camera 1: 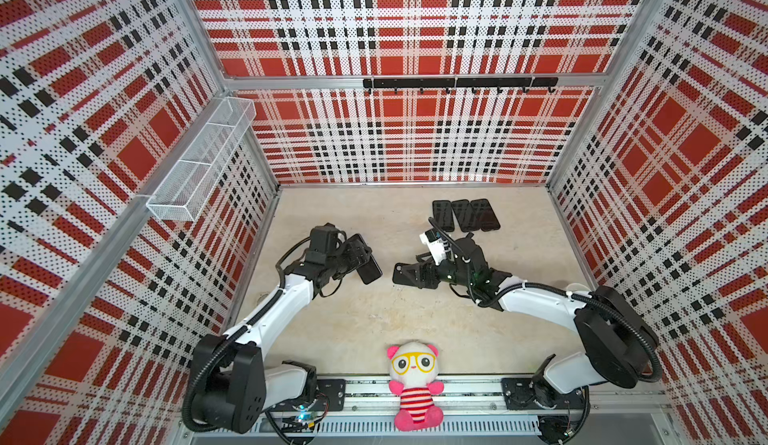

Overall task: Put the phone into the phone case
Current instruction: 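Close the right gripper on the blue phone edge while left holds it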

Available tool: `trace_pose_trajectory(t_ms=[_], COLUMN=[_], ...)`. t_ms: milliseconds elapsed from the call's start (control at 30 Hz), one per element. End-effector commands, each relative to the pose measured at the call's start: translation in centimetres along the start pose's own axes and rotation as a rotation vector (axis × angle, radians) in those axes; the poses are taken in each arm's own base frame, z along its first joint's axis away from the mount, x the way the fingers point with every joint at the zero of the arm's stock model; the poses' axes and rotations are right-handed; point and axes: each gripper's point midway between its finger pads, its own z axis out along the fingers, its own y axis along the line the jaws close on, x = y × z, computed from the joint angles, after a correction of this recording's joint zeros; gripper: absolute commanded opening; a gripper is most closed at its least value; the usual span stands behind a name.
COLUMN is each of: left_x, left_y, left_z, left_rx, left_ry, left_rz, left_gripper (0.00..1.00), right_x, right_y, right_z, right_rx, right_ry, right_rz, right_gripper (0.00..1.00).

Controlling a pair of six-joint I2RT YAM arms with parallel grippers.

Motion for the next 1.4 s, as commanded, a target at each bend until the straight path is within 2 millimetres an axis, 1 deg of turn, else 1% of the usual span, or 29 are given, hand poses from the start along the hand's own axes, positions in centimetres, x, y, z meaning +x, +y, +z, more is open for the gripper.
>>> trace_pose_trajectory(t_ms=[0, 67, 133, 300, 367, 400, 467, 567, 667, 700, 800, 967, 1033, 1100, 1267, 1333, 1367], left_x=[-2.9, -2.7, -2.0, -0.8, 0.3, 0.4, 0.4, 0.5, 0.5, 0.6, 0.6, 0.7, 0.8, 0.9, 0.8, 0.7, 0.8], left_y=[-4.8, -4.6, -4.3, -2.6, -3.0, -2.9, -2.6, -2.6, -2.8, -2.9, -2.8, -2.8, -3.0, -3.1, -3.3, -3.5, -3.6], left_z=[-2.4, -3.0, -3.1, -2.1, -1.8, -1.8, -1.6, -1.5, -1.5, -1.5, -1.5, -1.2, -1.1, -1.1, -1.2, -1.2, -1.2], left_rx=[0.284, 0.365, 0.419, 0.391, 0.404, 0.402, 0.394, 0.394, 0.401, 0.400, 0.400, 0.399, 0.402, 0.403, 0.415, 0.422, 0.424], left_ry=[-0.145, -0.170, -0.161, -0.137, -0.108, -0.109, -0.111, -0.108, -0.105, -0.104, -0.107, -0.104, -0.100, -0.097, -0.094, -0.096, -0.093], left_rz=[-0.242, -0.367, -0.447, -0.551, -0.578, -0.591, -0.621, -0.635, -0.642, -0.644, -0.642, -0.645, -0.641, -0.643, -0.645, -0.643, -0.641], left_gripper=[0.00, 0.00, 0.00, 0.00, 0.00, 0.00, 0.00, 0.00, 0.00, 0.00, 0.00, 0.00, 0.00, 0.00, 0.00, 0.00, 0.00], right_x=[-2.2, -2.1, -1.9, -1.7, -1.7, -1.6, -1.3, -1.0, -0.9, -0.9, -1.1, -0.9, -0.7, -0.6, -0.9, -0.7, -0.8], right_y=[1.7, 2.0, 2.2, 2.5, 2.5, 2.5, 2.9, 3.2, 3.4, 3.4, 3.3, 3.2, 3.1, 3.1, 3.4, 3.4, 3.5], right_z=[0.8, 1.6, 2.5, 4.5, 5.0, 5.2, 5.8, 6.5, 7.1, 7.2, 7.2, 7.5, 7.6, 7.7, 7.8, 8.1, 8.1], right_rx=[-0.068, -0.086, -0.094, -0.121, -0.128, -0.128, -0.125, -0.131, -0.151, -0.150, -0.142, -0.140, -0.141, -0.144, -0.151, -0.158, -0.162], right_ry=[-0.136, -0.142, -0.139, -0.135, -0.141, -0.141, -0.145, -0.155, -0.170, -0.170, -0.182, -0.174, -0.171, -0.169, -0.164, -0.154, -0.154], right_rz=[0.001, 0.015, 0.017, 0.020, 0.018, 0.020, 0.005, -0.008, 0.000, 0.002, -0.003, -0.004, 0.002, 0.001, -0.007, -0.009, -0.008], right_gripper=[0.71, 0.65, 0.63, 0.56, 0.51, 0.48, 0.46, 0.44, 0.38, 0.37, 0.33, 0.29, 0.25, 0.18, 0.07, 0.01, 0.00])
